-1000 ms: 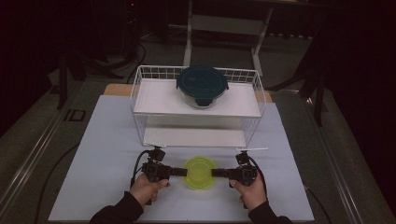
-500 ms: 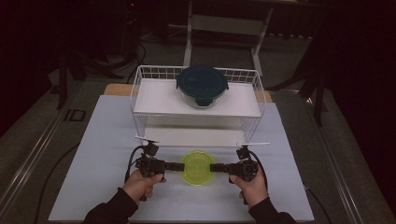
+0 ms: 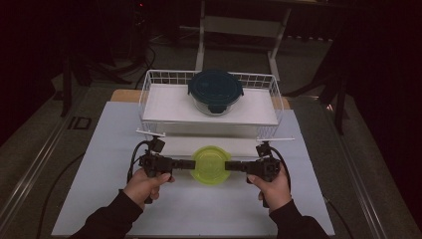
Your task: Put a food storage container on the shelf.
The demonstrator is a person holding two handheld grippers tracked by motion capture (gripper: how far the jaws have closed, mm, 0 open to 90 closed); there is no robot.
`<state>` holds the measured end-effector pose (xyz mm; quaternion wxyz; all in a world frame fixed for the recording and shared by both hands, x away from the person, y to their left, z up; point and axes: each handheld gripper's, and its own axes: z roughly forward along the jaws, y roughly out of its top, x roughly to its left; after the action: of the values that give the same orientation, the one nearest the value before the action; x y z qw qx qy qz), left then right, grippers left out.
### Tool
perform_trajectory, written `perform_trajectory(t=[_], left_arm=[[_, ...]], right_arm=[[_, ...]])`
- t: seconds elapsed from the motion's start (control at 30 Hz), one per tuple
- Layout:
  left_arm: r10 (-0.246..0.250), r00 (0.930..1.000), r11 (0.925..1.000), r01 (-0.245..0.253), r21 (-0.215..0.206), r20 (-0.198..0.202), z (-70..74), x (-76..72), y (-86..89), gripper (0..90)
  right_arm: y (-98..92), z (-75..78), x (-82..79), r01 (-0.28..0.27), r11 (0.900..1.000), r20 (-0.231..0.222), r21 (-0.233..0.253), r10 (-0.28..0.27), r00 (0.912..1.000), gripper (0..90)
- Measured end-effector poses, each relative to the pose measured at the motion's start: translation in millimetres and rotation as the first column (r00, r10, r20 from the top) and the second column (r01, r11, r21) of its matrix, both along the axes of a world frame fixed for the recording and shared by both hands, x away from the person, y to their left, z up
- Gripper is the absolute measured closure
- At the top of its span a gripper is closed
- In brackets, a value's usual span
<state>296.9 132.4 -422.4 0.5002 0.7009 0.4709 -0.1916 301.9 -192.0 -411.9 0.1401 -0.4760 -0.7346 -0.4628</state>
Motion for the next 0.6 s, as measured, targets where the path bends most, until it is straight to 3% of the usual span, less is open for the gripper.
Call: perform_trajectory(t=[0.47, 0.5, 0.6], left_arm=[[0.052, 0.9942, 0.9986, -0.052, -0.006, 0.094, 67.8, 6.1, 10.9, 81.7], [0.052, 0.9942, 0.9986, -0.052, -0.006, 0.094, 67.8, 6.1, 10.9, 81.7], [0.058, 0.9914, 0.9983, -0.058, -0.006, 0.117, 87.6, 11.6, 11.6, 81.8]], right_arm=[[12.6, 67.1, 14.7, -0.014, 1.000, 0.084, 0.004, 0.014, 0.9964, 81.5], [12.6, 67.1, 14.7, -0.014, 1.000, 0.084, 0.004, 0.014, 0.9964, 81.5], [13.3, 85.1, 21.7, -0.016, 1.000, 0.101, 0.015, 0.014, 0.9948, 81.5]])
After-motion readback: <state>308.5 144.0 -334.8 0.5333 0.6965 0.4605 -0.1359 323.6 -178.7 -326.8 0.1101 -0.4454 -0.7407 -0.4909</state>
